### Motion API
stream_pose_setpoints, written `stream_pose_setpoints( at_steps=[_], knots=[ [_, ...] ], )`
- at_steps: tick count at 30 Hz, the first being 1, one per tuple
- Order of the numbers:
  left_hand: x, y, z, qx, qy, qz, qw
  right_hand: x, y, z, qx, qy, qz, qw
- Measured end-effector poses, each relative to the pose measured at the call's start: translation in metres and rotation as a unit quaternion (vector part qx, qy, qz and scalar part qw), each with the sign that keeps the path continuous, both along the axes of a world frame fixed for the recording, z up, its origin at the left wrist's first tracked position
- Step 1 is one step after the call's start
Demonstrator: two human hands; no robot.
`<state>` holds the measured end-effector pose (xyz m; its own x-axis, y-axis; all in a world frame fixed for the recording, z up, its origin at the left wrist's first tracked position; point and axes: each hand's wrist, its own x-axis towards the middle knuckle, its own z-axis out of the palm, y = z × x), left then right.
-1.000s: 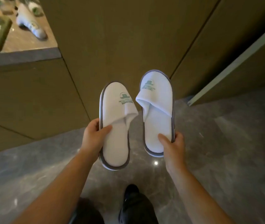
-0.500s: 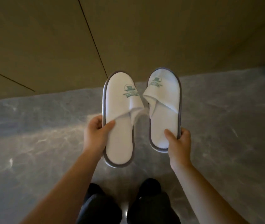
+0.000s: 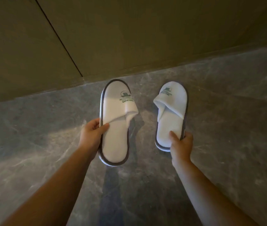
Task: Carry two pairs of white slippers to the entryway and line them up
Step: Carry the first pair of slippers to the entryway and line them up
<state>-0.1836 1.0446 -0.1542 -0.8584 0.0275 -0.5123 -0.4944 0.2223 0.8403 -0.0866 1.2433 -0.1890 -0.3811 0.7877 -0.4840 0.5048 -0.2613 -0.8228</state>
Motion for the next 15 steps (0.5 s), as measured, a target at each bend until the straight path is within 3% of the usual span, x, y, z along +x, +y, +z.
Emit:
stream_pose_setpoints(
  at_steps=[3, 7, 10, 12, 15],
  knots=[
    [-0.001, 0.005, -0.004, 0.04, -0.018, -0.011, 0.999, -0.005, 0.018, -0.011, 0.029, -0.015, -0.001, 0.999],
    [0.009, 0.007, -0.01, 0.075, -0.048, -0.032, 0.996, -0.002, 0.014, -0.017, 0.171, -0.167, 0.154, 0.959],
    [0.013, 0.011, -0.017, 0.093, -0.058, -0.021, 0.994, 0.006, -0.006, -0.017, 0.245, -0.141, 0.195, 0.939],
    [0.014, 0.012, -0.021, 0.105, -0.066, -0.015, 0.992, 0.009, -0.026, -0.012, 0.177, -0.078, 0.245, 0.95],
    [0.013, 0.012, -0.018, 0.132, -0.067, -0.007, 0.989, 0.0, -0.056, 0.003, -0.105, 0.009, 0.238, 0.966]
  ],
)
